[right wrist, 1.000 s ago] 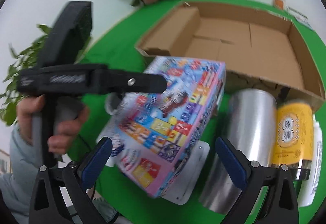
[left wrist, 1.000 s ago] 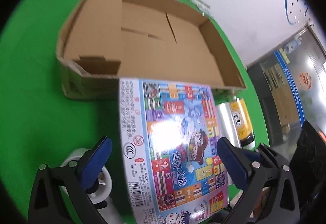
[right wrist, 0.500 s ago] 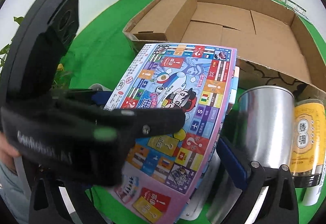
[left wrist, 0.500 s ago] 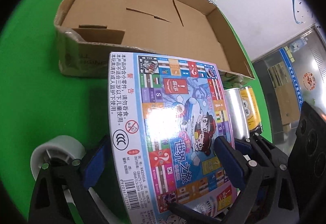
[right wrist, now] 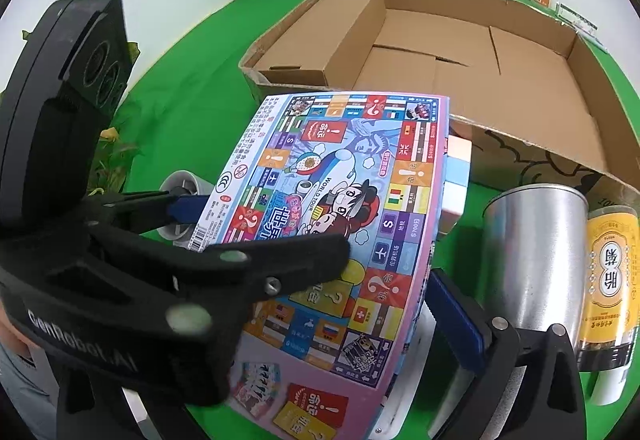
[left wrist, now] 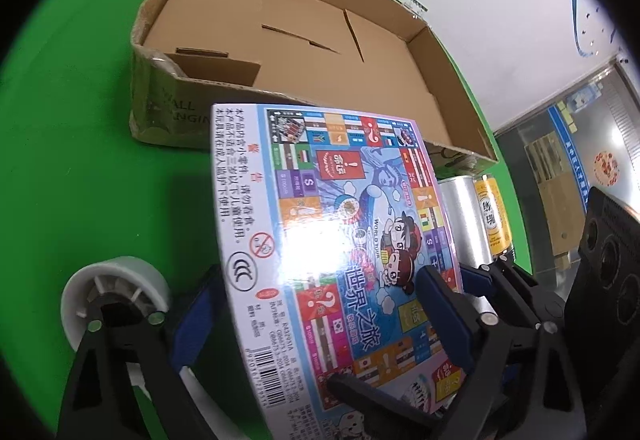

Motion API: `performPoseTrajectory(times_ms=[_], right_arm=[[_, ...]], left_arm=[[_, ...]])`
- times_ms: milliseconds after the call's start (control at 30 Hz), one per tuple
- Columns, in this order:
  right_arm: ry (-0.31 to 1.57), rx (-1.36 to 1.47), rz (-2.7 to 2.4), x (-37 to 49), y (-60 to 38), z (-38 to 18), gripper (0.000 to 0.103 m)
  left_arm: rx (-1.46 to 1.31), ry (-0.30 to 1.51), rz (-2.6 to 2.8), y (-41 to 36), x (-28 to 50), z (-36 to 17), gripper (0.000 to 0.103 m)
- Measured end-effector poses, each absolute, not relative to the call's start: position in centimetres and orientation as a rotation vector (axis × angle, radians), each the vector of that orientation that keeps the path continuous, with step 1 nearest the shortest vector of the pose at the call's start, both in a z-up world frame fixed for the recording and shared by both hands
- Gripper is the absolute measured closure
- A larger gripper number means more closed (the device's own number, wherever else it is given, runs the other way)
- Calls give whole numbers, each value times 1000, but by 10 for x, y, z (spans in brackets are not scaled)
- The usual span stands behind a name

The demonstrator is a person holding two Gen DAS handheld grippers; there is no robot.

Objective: Organize rigid objects
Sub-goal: 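Carry the board-game box over the cardboard box and lower it inside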

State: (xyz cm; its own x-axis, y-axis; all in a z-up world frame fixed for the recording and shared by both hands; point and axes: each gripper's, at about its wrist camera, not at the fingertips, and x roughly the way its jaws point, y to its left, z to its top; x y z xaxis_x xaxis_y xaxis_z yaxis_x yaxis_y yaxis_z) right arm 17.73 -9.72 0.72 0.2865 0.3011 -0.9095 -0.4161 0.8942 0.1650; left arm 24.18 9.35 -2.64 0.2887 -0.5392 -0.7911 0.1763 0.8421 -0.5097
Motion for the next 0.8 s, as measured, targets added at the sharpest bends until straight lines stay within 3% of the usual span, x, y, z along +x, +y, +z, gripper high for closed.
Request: performPoseTrajectory(times_ms=[400,800], right_arm=[[1047,-114,467,161,-100,37,3],[924,-78,420,163,-118,74,11]], left_arm=[[-256,1010,-412,89,211,10,16],[-126,853,-362,62,203,58,18]])
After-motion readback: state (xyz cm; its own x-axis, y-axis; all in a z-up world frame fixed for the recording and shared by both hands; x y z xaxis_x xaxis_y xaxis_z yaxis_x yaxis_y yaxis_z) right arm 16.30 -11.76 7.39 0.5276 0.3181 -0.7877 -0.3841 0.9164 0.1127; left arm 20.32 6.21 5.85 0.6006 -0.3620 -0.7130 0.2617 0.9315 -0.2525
